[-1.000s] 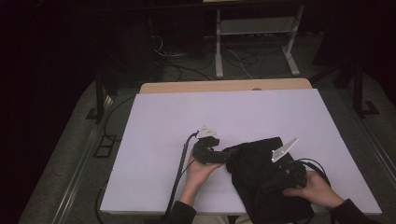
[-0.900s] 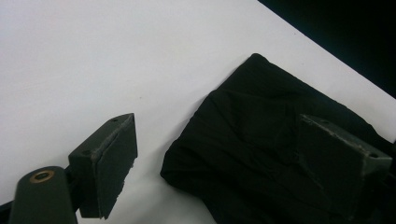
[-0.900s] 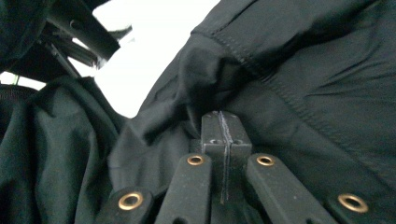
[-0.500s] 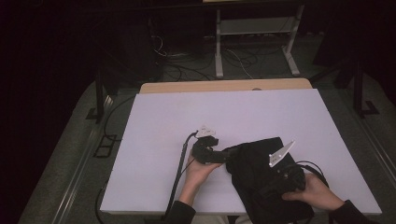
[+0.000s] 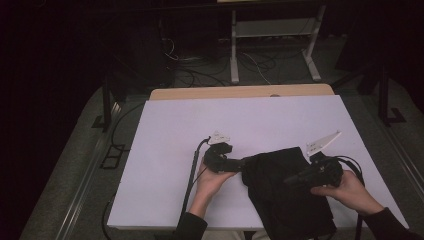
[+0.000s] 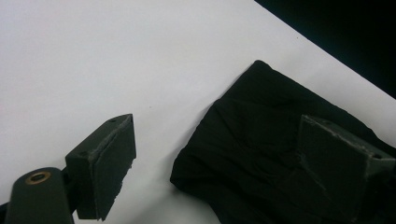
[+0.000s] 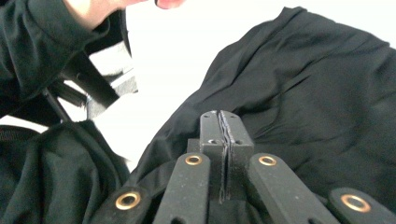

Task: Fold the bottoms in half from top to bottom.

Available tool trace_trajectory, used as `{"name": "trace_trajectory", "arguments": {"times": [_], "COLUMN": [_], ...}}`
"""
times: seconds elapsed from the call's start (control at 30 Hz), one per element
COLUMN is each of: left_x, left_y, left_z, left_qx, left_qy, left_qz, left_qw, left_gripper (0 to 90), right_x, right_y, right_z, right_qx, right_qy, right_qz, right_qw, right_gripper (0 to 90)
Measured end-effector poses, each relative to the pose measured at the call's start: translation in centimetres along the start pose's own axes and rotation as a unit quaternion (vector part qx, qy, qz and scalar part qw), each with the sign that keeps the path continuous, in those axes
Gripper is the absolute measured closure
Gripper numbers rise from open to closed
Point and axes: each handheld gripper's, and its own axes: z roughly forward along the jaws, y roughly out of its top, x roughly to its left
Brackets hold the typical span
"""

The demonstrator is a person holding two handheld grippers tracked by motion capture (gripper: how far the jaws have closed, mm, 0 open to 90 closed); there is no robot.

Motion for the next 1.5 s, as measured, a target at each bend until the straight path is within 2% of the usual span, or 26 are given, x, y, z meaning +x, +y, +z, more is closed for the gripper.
{"name": "trace_trajectory", "arguments": {"times": [0.23, 0.63, 0.97, 1.1, 1.33, 1.5], "left_x": [-0.1, 0.0, 0.2, 0.4, 0.8, 1.0], "left_y": [0.7, 1.0, 1.0, 1.1, 0.9, 0.6], "left_z": [-0.3, -0.9, -0.9, -0.9, -0.4, 0.3], "left_qx": [0.006, 0.006, 0.006, 0.005, 0.006, 0.010], "left_qy": [0.004, 0.011, 0.011, 0.013, 0.013, 0.008], "left_qz": [0.010, 0.016, 0.014, 0.012, 0.006, -0.003], "left_qw": [0.9999, 0.9998, 0.9998, 0.9998, 0.9999, 0.9999], "left_gripper": [12.0, 11.9, 11.7, 11.7, 11.6, 11.5], "right_x": [-1.1, -3.6, -6.4, -7.4, -9.3, -10.8], "right_y": [0.9, 2.1, 2.6, 2.4, 1.8, 1.3], "right_z": [-2.2, -4.0, -5.2, -5.4, -5.0, -4.4], "right_qx": [-0.034, -0.057, -0.093, -0.101, -0.094, -0.092], "right_qy": [-0.022, -0.048, -0.067, -0.076, -0.106, -0.121], "right_qz": [0.004, 0.021, 0.038, 0.048, 0.068, 0.088], "right_qw": [0.9992, 0.9970, 0.9927, 0.9908, 0.9876, 0.9844], "right_gripper": [87.0, 86.4, 84.1, 81.3, 71.9, 61.4]}}
